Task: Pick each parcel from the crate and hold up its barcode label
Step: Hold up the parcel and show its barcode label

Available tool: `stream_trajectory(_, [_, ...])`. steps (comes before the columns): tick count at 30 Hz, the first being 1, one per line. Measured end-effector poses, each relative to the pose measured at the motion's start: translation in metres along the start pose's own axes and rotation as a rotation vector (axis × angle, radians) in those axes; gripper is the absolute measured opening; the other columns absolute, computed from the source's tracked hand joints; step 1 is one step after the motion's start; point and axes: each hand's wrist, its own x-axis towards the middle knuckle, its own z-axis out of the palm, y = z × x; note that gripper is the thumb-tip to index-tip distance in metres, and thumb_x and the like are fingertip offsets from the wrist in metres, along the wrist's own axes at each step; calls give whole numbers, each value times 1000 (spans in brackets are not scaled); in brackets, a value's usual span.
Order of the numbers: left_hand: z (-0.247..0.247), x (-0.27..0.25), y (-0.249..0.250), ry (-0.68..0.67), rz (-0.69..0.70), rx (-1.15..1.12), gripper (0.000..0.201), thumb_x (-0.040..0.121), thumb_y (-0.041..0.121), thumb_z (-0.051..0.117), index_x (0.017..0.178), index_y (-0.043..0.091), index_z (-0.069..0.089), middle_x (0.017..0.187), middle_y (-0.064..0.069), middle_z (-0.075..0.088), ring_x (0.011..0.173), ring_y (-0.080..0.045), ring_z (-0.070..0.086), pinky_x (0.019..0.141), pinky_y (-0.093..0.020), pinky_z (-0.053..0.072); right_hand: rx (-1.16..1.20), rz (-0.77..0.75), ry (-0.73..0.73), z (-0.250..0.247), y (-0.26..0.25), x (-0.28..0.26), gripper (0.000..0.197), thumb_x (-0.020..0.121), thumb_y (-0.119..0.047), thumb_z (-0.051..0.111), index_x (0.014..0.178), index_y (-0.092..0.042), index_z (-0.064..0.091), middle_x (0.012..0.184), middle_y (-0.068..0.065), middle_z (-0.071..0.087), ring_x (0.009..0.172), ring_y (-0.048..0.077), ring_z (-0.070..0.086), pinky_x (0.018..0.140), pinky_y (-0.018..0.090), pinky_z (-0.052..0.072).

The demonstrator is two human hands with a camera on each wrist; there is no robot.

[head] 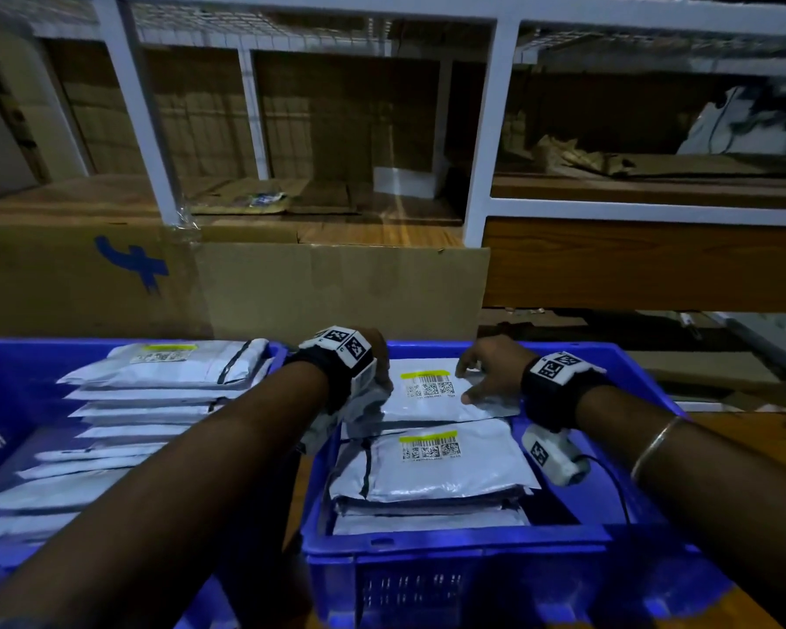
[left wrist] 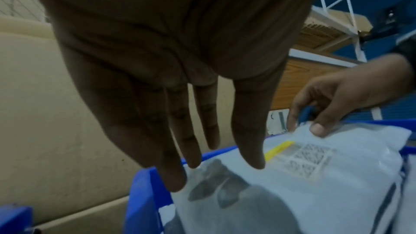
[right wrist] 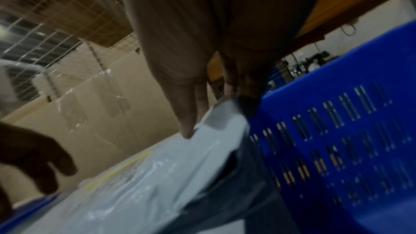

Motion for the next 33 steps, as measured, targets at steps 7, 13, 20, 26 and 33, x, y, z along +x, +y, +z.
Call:
stream_trajectory(7, [-6, -14, 9, 58, 1, 33, 30, 55, 51, 77, 61, 25, 64, 72, -2, 71, 69, -21, 70, 69, -38, 60, 31, 8, -17, -4, -2, -3, 44, 79, -36, 79, 119, -19, 68, 122, 6, 63, 109, 22, 60, 81, 24, 42])
stream_trajectory(13, [-20, -46, 26, 103, 5, -42, 29, 82, 33, 74, 95, 8, 72, 96, -10, 69, 90, -27, 65, 79, -32, 49, 165, -44, 73, -26, 5, -19, 36, 80, -32, 80, 109, -13, 71, 111, 6, 68, 98, 17, 62, 76, 25, 46])
stream_trajectory(20, [-28, -81, 89, 254, 37, -240, 19, 84, 8, 61, 98, 2, 73, 100, -16, 72, 91, -30, 68, 84, -37, 56, 237, 32, 155, -60, 51, -72, 30, 73, -27, 86, 99, -18, 74, 88, 0, 69, 86, 17, 63, 71, 26, 44])
stream_trajectory(26, [-16, -103, 186, 271, 121, -489, 19, 87, 17, 62, 93, 3, 74, 90, -14, 74, 75, -29, 71, 47, -18, 49, 275, 95, 264, -87, 118, -143, 18, 77, -29, 82, 91, -20, 74, 76, -7, 64, 73, 11, 59, 61, 22, 41])
stream_trajectory(33, [21, -125, 336, 187, 206, -651, 14, 93, 19, 59, 93, 10, 69, 90, -12, 70, 60, -21, 63, 34, -13, 36, 352, 222, 325, -81, 231, -230, 9, 80, -18, 79, 85, -13, 75, 75, 0, 68, 77, 15, 64, 65, 28, 50])
